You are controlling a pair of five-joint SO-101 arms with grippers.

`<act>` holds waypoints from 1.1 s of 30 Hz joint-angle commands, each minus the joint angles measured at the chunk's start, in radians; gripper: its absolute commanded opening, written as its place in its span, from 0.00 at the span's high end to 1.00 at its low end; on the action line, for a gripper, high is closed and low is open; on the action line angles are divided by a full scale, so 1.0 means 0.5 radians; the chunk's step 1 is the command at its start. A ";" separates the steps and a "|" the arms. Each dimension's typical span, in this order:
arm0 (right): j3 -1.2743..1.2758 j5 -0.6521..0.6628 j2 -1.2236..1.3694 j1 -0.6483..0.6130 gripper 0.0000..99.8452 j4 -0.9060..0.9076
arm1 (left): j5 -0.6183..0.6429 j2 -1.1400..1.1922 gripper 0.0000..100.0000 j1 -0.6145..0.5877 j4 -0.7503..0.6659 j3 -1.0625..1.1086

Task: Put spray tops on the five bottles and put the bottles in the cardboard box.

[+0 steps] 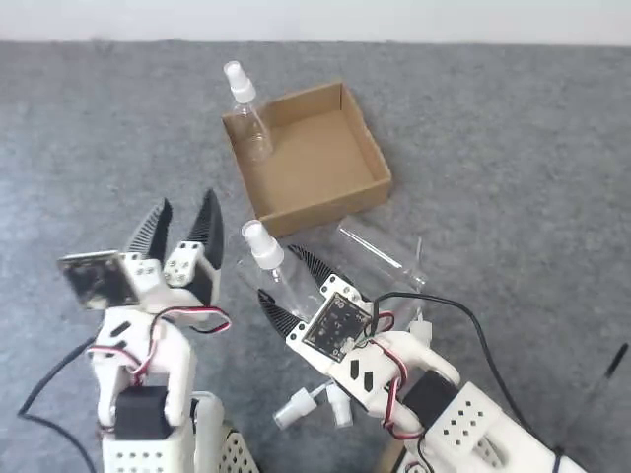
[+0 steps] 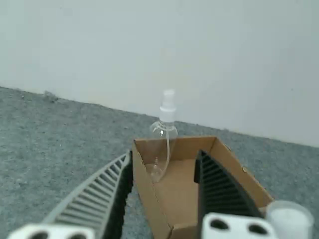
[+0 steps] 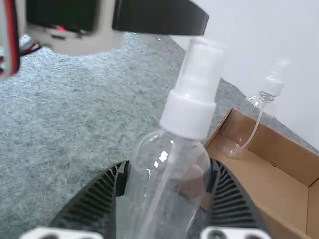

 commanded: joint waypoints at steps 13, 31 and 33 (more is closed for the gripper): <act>-0.086 0.018 -0.057 -0.011 0.90 -0.041 | -0.454 -0.037 0.81 0.559 0.252 0.054; -0.052 0.012 -0.054 -0.002 0.90 -0.026 | -0.350 -0.037 0.81 0.049 0.239 -0.183; -0.046 0.018 -0.054 -0.002 0.90 -0.026 | -0.350 -0.037 0.81 -0.068 0.242 -0.210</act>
